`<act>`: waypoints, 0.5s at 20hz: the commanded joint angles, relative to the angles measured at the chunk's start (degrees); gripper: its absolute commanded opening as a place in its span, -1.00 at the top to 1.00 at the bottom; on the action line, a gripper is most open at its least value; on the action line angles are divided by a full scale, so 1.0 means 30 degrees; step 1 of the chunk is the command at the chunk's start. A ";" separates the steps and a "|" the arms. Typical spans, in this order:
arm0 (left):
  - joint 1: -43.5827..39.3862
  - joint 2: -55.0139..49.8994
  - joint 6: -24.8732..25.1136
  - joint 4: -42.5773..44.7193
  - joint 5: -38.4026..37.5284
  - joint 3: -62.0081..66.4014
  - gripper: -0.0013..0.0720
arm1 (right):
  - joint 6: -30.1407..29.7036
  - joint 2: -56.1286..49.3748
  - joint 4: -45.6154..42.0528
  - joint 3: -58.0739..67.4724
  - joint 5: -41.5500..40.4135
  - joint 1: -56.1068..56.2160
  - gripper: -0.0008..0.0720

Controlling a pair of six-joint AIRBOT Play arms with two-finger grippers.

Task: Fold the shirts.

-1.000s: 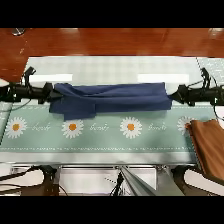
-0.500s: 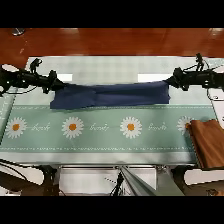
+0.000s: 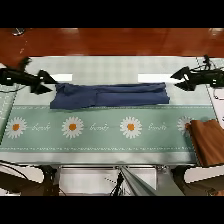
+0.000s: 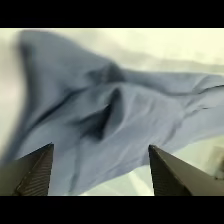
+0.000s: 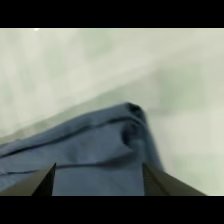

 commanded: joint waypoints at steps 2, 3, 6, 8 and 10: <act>0.2441 0.4160 0.0918 0.1698 0.1902 -0.1996 -0.95 | 0.0321 -0.0087 -0.2288 -0.0197 0.1800 -0.1683 -0.75; 0.2601 0.5610 0.1625 0.0933 0.3300 -0.3512 -0.95 | 0.0313 -0.0255 -0.2266 -0.0634 0.1377 -0.1588 -0.75; 0.2025 0.9275 0.4255 -0.1472 0.5741 -0.7635 -0.95 | -0.0364 -0.1581 -0.0947 -0.0896 0.1311 -0.1005 -0.75; 0.1421 1.0397 0.4233 -0.1727 0.6091 -0.8939 -0.95 | -0.1013 -0.2280 -0.0109 -0.0896 0.1268 -0.0313 -0.75; 0.0597 1.0491 0.4233 -0.1872 0.5894 -0.9209 -0.95 | -0.1275 -0.2841 0.0146 -0.0896 0.1275 0.0627 -0.75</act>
